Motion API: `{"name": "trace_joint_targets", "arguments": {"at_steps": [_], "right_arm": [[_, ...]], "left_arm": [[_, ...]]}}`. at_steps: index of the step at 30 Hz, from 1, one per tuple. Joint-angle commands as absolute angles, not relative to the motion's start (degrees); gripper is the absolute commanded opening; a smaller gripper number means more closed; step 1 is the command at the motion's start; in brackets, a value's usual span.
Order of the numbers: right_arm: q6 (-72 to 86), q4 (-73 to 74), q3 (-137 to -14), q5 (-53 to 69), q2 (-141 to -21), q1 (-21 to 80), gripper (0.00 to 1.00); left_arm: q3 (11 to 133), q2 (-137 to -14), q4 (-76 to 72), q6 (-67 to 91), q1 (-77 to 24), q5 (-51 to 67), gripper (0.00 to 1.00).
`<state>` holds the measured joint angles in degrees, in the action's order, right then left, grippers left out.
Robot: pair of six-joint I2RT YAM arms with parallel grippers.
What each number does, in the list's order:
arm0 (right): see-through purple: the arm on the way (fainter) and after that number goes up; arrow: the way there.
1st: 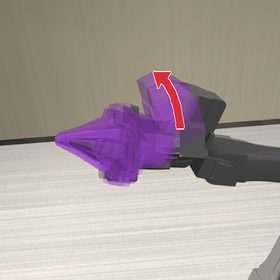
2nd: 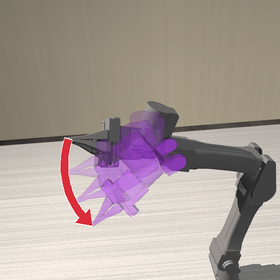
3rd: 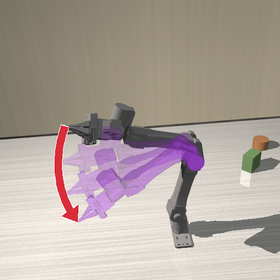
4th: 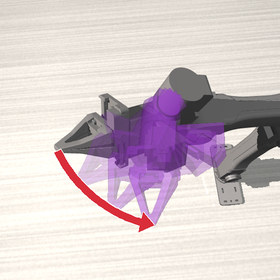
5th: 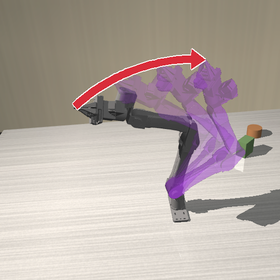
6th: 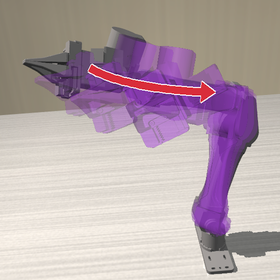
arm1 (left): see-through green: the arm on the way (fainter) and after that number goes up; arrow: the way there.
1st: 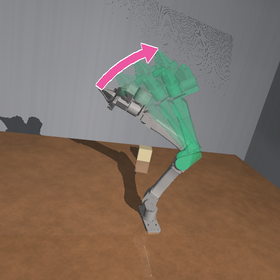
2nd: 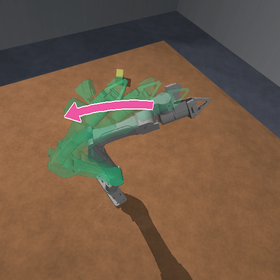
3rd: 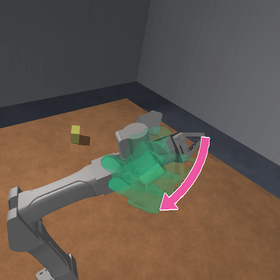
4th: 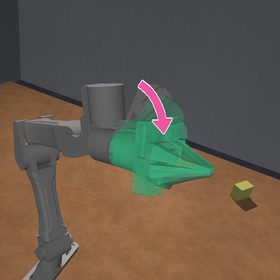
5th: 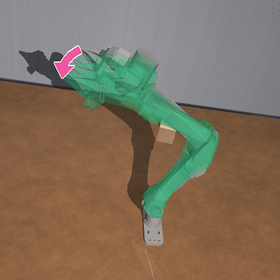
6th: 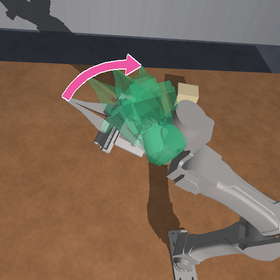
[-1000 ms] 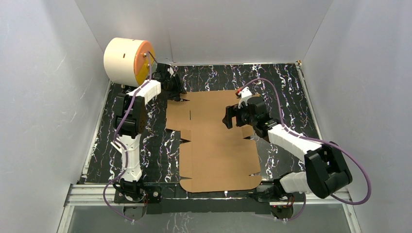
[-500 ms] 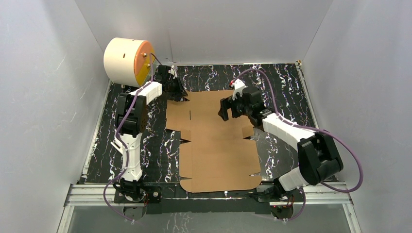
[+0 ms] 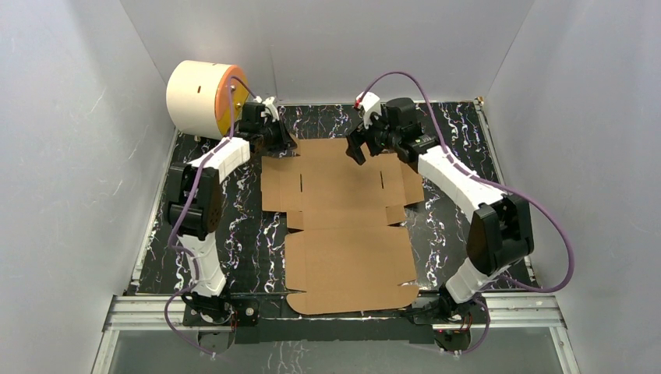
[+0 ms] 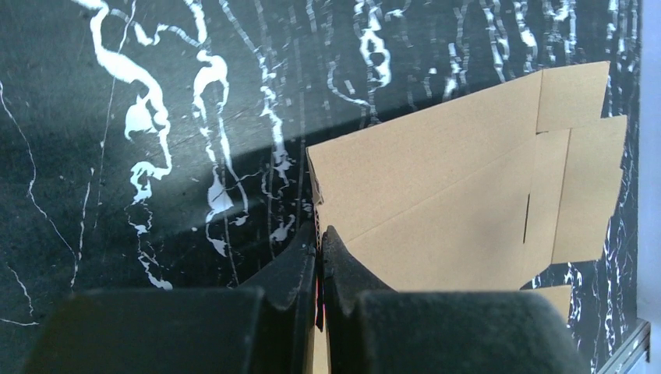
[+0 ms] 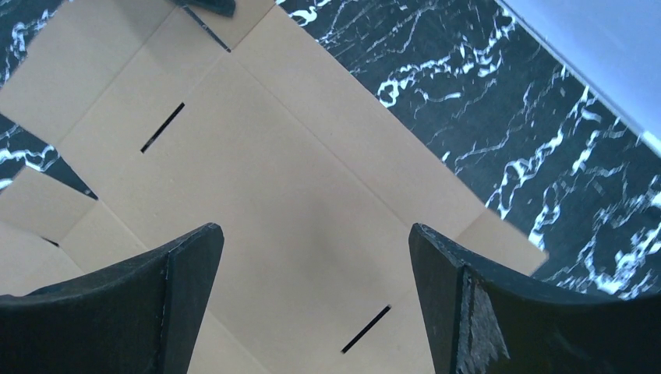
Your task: Fold the paper box
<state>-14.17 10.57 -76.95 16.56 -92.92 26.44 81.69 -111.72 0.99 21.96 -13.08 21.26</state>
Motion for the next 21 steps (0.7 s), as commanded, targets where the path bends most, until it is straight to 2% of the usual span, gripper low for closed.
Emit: {"name": "trace_joint_targets", "arguments": {"at_steps": [1, 6, 11, 21], "right_arm": [[-24.90, 16.30, -84.11, 22.78, -95.98, 25.73, 0.99], [-29.71, 19.79, -91.13, 25.43, -99.94, 24.17, 0.99], [-34.42, 27.58, -99.26, 33.22, -106.08, 22.05, 0.99], [-39.10, 35.71, -107.32, 36.66, -114.17, 20.35, 0.91]], "left_arm": [[78.67, -104.56, -3.64, 17.88, -15.13, 21.17, 0.00], [74.38, -99.69, -7.15, 15.44, -17.70, 18.38, 0.00], [70.43, -95.73, -10.45, 14.26, -19.20, 17.27, 0.00], [64.40, -90.35, -16.83, 12.37, -21.21, 17.02, 0.01]]}}
